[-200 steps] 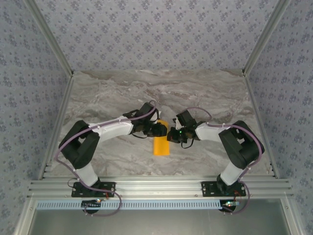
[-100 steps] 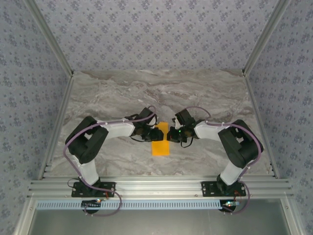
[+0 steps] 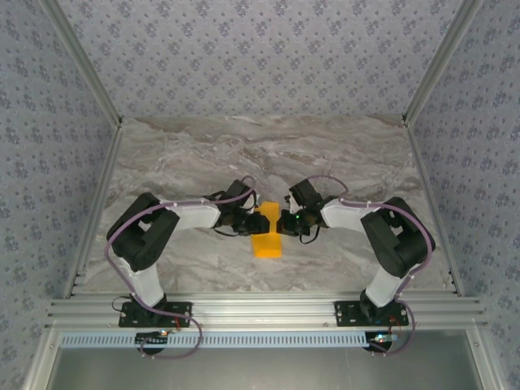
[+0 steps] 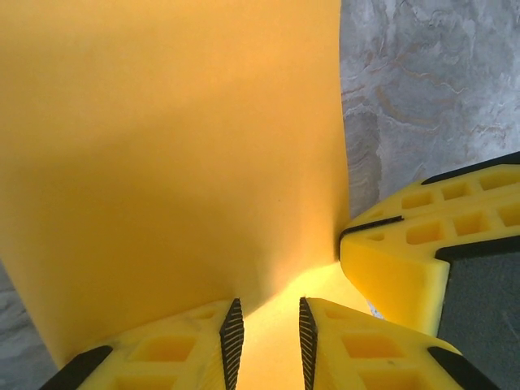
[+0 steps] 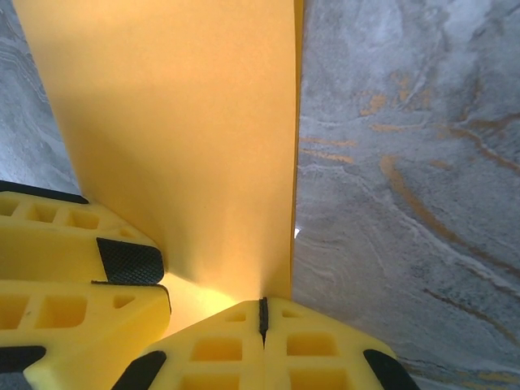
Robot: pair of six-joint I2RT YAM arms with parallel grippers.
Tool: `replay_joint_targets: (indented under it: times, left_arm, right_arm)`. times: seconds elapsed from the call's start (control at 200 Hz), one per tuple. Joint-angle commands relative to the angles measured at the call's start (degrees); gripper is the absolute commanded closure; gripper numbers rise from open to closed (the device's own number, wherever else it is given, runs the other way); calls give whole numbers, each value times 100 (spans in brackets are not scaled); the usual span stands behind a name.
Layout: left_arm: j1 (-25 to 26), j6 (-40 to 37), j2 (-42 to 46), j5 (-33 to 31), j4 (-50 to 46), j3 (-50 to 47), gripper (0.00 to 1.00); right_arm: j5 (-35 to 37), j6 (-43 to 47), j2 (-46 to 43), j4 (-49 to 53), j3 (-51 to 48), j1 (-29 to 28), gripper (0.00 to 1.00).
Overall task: Fold a paper plane with a square sheet of paper (fold left side to right side)
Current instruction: First fold the square sheet of paper in half at the center of the table.
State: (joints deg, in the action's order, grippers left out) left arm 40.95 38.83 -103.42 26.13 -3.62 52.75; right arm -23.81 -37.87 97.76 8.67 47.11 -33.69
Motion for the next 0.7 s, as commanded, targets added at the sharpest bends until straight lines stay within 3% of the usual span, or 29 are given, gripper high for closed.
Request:
replay_joint_targets:
  times: [0.0, 0.694]
  left_arm:
    - [-193, -120, 100, -310, -273, -227, 71]
    - [-570, 22, 745, 429, 211, -366, 65]
  right_arm:
    - [560, 125, 419, 715, -172, -67, 100]
    - [557, 134, 323, 715, -134, -76, 100]
